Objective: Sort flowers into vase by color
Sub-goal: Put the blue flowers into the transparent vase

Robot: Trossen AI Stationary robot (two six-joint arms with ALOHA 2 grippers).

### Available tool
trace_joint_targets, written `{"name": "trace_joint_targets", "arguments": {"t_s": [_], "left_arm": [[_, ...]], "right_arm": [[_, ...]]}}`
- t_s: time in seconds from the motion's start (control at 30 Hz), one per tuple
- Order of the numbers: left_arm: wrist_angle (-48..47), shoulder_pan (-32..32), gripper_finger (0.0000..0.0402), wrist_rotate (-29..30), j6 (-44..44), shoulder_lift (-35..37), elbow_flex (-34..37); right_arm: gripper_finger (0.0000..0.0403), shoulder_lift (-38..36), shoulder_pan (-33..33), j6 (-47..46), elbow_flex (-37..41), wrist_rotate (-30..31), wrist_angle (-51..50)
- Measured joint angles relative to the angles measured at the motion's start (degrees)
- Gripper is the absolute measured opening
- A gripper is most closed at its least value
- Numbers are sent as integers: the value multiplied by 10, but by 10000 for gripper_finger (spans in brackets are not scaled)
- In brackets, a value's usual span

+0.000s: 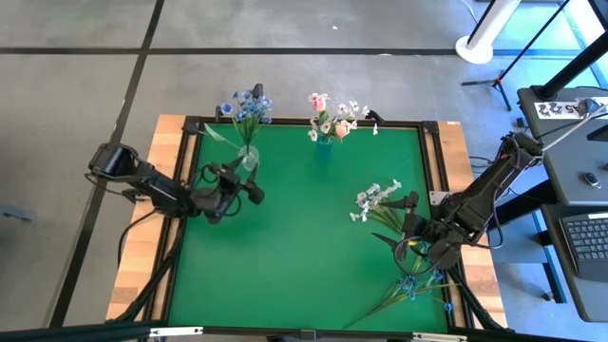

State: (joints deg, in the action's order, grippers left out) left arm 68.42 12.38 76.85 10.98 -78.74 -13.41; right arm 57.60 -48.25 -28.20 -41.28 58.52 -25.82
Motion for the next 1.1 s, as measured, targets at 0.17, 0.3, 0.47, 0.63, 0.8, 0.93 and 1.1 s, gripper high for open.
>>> {"name": "trace_joint_targets", "arguments": {"t_s": [0.17, 0.3, 0.47, 0.63, 0.8, 0.93, 1.1], "left_arm": [[-4, 72, 224, -10, 28, 0, -54], [-84, 137, 224, -73, -46, 0, -110], [-358, 183, 223, -217, -257, -33, -234], [-426, 197, 223, -316, -305, -173, -391], [-442, 194, 223, -398, -271, -342, -572], [-528, 187, 223, -453, -300, -446, -713], [-610, 180, 223, -540, -356, -547, -859]], "right_arm": [[397, 0, 0, 0, 0, 0, 0], [397, -2, 0, 0, 0, -1, 0], [397, -19, 0, 12, 0, -6, 0], [397, -46, 0, 17, -1, -6, 0], [397, -61, 0, 17, -1, -6, 0], [397, -62, 0, 16, -1, -8, 0], [397, -62, 0, 15, -1, -26, 10]]}}
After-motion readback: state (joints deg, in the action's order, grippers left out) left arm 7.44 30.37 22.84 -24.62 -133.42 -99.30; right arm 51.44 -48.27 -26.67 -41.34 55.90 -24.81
